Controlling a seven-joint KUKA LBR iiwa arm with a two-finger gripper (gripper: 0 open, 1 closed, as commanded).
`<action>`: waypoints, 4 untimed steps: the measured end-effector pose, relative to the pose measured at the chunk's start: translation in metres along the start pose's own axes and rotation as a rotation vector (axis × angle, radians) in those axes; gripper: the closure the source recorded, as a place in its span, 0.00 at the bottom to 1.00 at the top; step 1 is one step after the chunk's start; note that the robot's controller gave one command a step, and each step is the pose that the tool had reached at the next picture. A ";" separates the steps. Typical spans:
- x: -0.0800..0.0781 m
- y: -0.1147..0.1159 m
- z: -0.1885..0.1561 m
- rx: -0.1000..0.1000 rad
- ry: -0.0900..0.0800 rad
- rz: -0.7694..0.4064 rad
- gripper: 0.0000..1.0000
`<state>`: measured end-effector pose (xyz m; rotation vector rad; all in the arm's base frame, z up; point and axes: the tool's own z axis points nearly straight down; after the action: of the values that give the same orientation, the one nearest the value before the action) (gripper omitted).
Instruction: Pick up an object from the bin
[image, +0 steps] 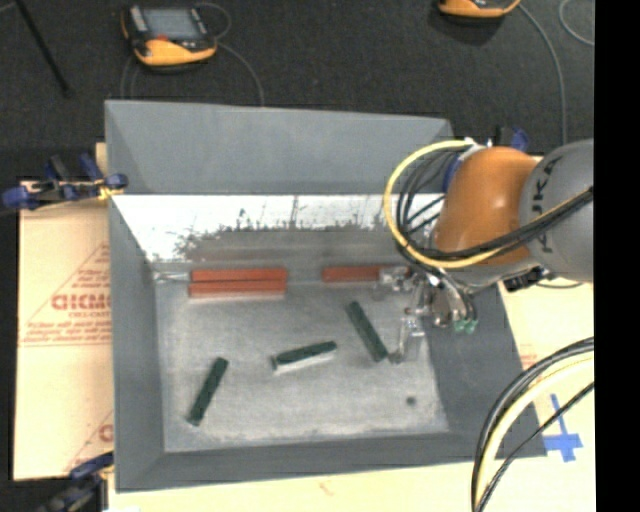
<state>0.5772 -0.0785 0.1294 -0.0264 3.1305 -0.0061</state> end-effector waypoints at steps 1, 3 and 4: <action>-0.021 0.010 0.033 -0.005 0.012 0.055 0.00; -0.007 0.063 0.058 -0.001 0.006 0.221 0.00; -0.007 0.063 0.058 0.000 0.006 0.220 0.00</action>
Offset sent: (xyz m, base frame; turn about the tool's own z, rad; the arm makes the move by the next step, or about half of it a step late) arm 0.0054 0.0645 -0.0594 0.2266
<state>0.5838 -0.0156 0.0710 0.3184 3.1204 -0.0035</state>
